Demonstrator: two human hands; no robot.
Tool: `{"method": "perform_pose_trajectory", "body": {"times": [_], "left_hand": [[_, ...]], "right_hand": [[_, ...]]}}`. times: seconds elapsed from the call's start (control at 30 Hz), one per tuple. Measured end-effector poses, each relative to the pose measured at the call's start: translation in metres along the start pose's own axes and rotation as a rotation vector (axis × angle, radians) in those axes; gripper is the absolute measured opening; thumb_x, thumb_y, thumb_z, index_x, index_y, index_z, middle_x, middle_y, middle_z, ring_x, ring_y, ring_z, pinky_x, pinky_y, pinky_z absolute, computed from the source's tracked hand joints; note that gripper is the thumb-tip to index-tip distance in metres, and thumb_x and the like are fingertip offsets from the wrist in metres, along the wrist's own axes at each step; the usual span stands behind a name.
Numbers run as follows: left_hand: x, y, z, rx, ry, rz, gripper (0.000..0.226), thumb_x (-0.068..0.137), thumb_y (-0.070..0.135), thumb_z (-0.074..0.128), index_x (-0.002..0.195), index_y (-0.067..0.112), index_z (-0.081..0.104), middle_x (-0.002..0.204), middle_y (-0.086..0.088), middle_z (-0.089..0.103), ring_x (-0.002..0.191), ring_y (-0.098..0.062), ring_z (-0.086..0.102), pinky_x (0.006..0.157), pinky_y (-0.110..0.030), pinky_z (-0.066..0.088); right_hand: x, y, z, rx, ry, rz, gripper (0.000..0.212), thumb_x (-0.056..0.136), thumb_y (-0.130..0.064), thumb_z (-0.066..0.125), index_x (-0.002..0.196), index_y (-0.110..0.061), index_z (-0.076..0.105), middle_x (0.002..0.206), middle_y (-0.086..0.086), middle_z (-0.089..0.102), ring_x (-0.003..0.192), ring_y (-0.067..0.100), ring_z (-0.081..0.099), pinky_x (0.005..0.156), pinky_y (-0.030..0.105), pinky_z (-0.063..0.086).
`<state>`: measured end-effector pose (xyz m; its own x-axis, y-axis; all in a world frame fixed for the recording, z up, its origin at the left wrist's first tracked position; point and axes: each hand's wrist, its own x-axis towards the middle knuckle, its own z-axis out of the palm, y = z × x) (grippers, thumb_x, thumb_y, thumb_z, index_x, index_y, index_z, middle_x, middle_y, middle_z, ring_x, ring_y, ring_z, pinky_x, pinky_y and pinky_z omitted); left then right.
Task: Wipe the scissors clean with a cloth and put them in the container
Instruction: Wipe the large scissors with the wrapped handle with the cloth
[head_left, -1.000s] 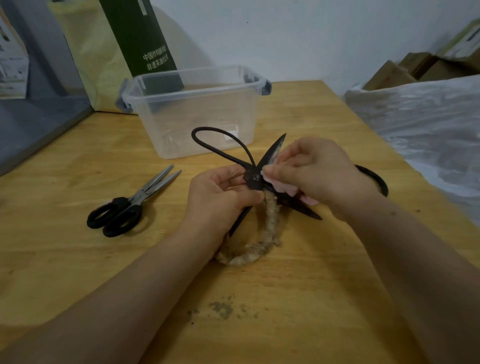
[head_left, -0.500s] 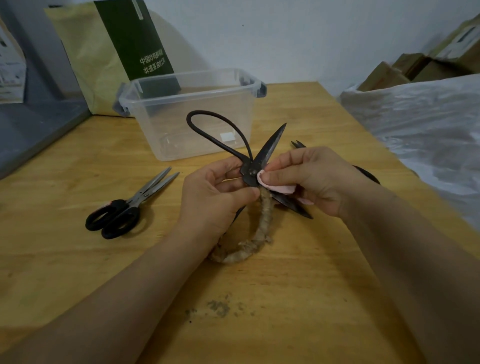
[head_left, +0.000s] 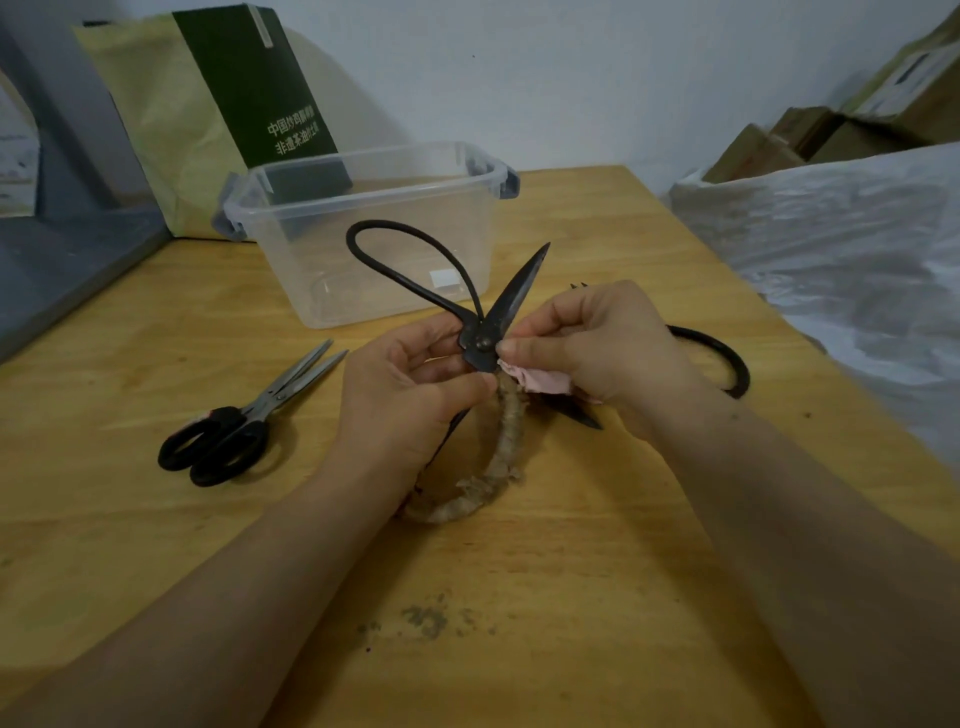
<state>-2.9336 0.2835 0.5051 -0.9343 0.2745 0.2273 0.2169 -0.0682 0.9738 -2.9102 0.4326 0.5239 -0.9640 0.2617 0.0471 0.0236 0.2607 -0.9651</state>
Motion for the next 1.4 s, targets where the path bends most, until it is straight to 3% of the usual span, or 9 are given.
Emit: {"method": "perform_pose_trajectory", "body": {"times": [0.17,0.33,0.43,0.5,0.6,0.77,0.93,1.2,1.4], "left_hand": [[0.001,-0.002,0.000,0.003,0.008,-0.006,0.044,0.063,-0.021,0.070,0.091,0.013,0.067,0.081,0.004,0.074,0.076,-0.010,0.072,0.066,-0.017,0.055],[0.002,-0.003,0.000,-0.010,0.011,-0.030,0.042,0.064,-0.021,0.069,0.096,0.007,0.067,0.086,-0.002,0.074,0.078,-0.013,0.072,0.067,-0.018,0.056],[0.003,-0.003,-0.002,-0.011,0.013,-0.011,0.042,0.066,-0.020,0.069,0.094,0.011,0.067,0.084,0.002,0.075,0.078,-0.010,0.072,0.067,-0.017,0.055],[0.003,-0.003,-0.002,-0.007,0.017,-0.003,0.043,0.065,-0.020,0.070,0.100,0.006,0.067,0.090,-0.003,0.074,0.079,-0.012,0.071,0.068,-0.018,0.055],[0.002,-0.002,-0.002,-0.012,0.007,0.002,0.043,0.066,-0.021,0.069,0.099,0.006,0.066,0.088,0.000,0.073,0.077,-0.010,0.071,0.067,-0.017,0.055],[0.002,-0.002,-0.001,-0.005,-0.012,0.022,0.044,0.066,-0.021,0.068,0.096,0.011,0.066,0.082,0.005,0.073,0.077,-0.007,0.071,0.067,-0.016,0.054],[0.000,-0.001,0.000,0.003,-0.019,0.038,0.046,0.068,-0.020,0.069,0.101,0.012,0.065,0.091,0.002,0.072,0.079,-0.008,0.071,0.068,-0.015,0.054],[-0.002,0.002,0.001,-0.004,-0.028,0.053,0.046,0.066,-0.023,0.068,0.093,0.014,0.066,0.074,0.013,0.073,0.074,-0.004,0.070,0.064,-0.013,0.053],[0.001,0.000,-0.001,0.007,0.005,0.074,0.048,0.066,-0.021,0.069,0.094,0.018,0.066,0.083,0.010,0.074,0.080,-0.008,0.071,0.069,-0.017,0.055]], "right_hand": [[0.002,-0.005,-0.009,-0.094,-0.087,0.050,0.015,0.069,-0.001,0.080,0.064,-0.011,0.069,0.054,-0.006,0.066,0.044,-0.001,0.058,0.040,0.011,0.040],[0.001,-0.005,-0.018,-0.285,-0.072,0.056,0.018,0.067,-0.006,0.083,0.059,-0.017,0.070,0.061,-0.004,0.069,0.065,0.007,0.065,0.061,0.025,0.054],[-0.001,-0.005,-0.011,0.023,0.016,0.009,0.010,0.072,-0.005,0.078,0.070,-0.009,0.069,0.067,0.007,0.069,0.047,0.007,0.060,0.039,0.017,0.043],[-0.002,-0.006,-0.009,0.164,-0.012,0.017,0.008,0.072,-0.006,0.077,0.075,-0.008,0.071,0.067,0.010,0.069,0.044,0.009,0.058,0.037,0.018,0.041],[-0.002,-0.005,-0.010,0.121,-0.036,0.055,0.019,0.068,-0.005,0.080,0.083,-0.011,0.071,0.078,0.009,0.072,0.058,0.011,0.065,0.042,0.018,0.044],[0.000,-0.003,-0.003,-0.015,0.020,-0.007,0.007,0.073,-0.008,0.079,0.078,-0.008,0.073,0.061,0.002,0.067,0.038,-0.001,0.052,0.035,0.008,0.032],[-0.002,-0.002,0.000,-0.036,-0.007,0.023,0.010,0.074,-0.021,0.077,0.077,-0.011,0.075,0.076,0.004,0.069,0.035,-0.003,0.046,0.034,0.007,0.030],[0.000,-0.005,-0.014,-0.238,-0.151,-0.007,0.003,0.077,-0.012,0.075,0.080,-0.011,0.075,0.050,-0.017,0.064,0.043,-0.007,0.053,0.041,0.008,0.039],[0.000,0.000,-0.022,-0.335,-0.131,0.011,0.006,0.069,-0.021,0.081,0.072,-0.022,0.076,0.067,0.003,0.072,0.061,0.007,0.061,0.064,0.024,0.054]]}}
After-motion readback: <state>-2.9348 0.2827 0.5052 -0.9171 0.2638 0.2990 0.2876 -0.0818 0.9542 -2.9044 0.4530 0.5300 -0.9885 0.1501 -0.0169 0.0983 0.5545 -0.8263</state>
